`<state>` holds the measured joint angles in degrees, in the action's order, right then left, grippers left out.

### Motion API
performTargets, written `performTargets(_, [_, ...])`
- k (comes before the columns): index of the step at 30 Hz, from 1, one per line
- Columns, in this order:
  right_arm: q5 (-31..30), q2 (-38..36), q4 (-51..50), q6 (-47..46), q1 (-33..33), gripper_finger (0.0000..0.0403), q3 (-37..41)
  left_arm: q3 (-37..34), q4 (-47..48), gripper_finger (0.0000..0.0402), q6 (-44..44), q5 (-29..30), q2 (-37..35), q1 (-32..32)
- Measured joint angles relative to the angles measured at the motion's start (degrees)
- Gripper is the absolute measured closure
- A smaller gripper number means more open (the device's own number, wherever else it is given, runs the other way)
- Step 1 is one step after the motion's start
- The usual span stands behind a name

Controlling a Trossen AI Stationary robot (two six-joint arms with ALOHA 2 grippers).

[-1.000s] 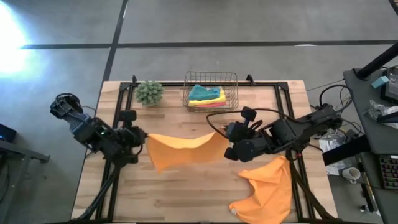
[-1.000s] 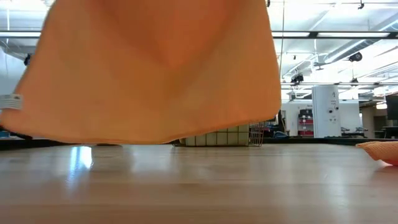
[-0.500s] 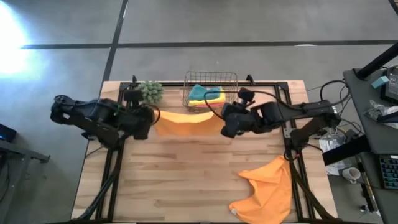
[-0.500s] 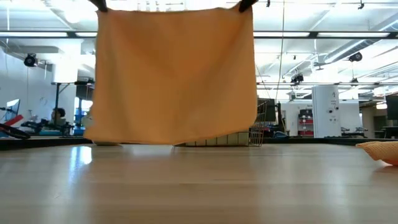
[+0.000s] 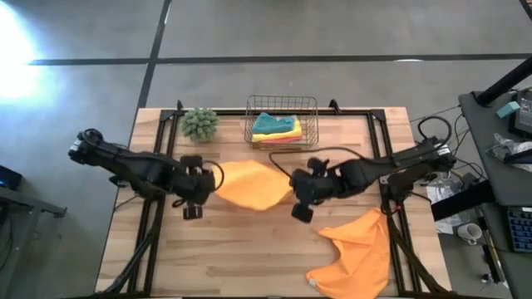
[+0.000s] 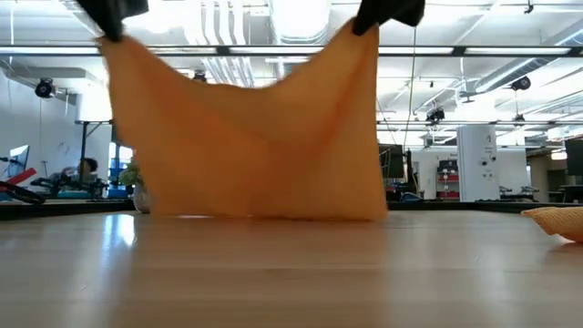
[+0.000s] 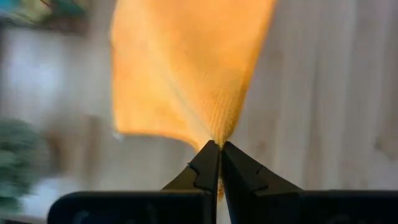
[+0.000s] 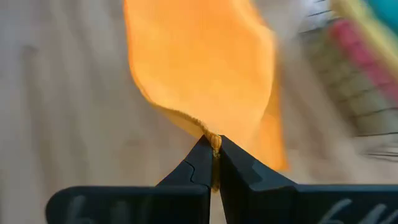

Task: Fold microfiber towels
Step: Fold the left orange towel

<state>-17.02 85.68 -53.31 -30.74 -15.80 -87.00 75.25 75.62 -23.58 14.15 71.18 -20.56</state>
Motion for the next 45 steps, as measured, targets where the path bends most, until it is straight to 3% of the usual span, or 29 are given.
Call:
performTargets(6, [4.5, 0.0, 7.2, -8.1, -5.4, 0.0394, 5.9, -7.0, -6.4, 0.0402, -9.3, -8.0, 0.0, -5.5])
performTargets(14, [5.2, 0.0, 14.5, -18.2, -12.2, 0.0394, 13.5, -12.9, -16.8, 0.0401, -18.9, -12.1, 0.1, -11.3])
performTargets(23, [6.8, 0.0, 20.7, -28.8, -19.2, 0.0394, 18.5, -13.7, -19.0, 0.0402, -35.2, -17.0, 2.7, -16.3])
performTargets(29, [6.7, 0.0, 22.8, -31.8, -22.5, 0.0394, 18.7, -12.4, -19.8, 0.0402, -41.0, -22.4, 4.7, -21.0])
performTargets(33, [6.7, 0.0, 22.7, -30.4, -22.5, 0.0394, 19.2, -12.1, -20.2, 0.0402, -43.2, -22.4, 4.8, -21.8])
performTargets(40, [5.0, 0.0, 22.6, -29.3, -21.8, 0.0394, 21.8, -12.9, -18.9, 0.0401, -43.3, -12.0, 4.8, -21.3])
performTargets(45, [2.5, 0.0, 22.6, -32.8, -19.7, 0.0394, 25.9, -15.3, -18.9, 0.0401, -43.6, -9.1, 6.5, -19.9])
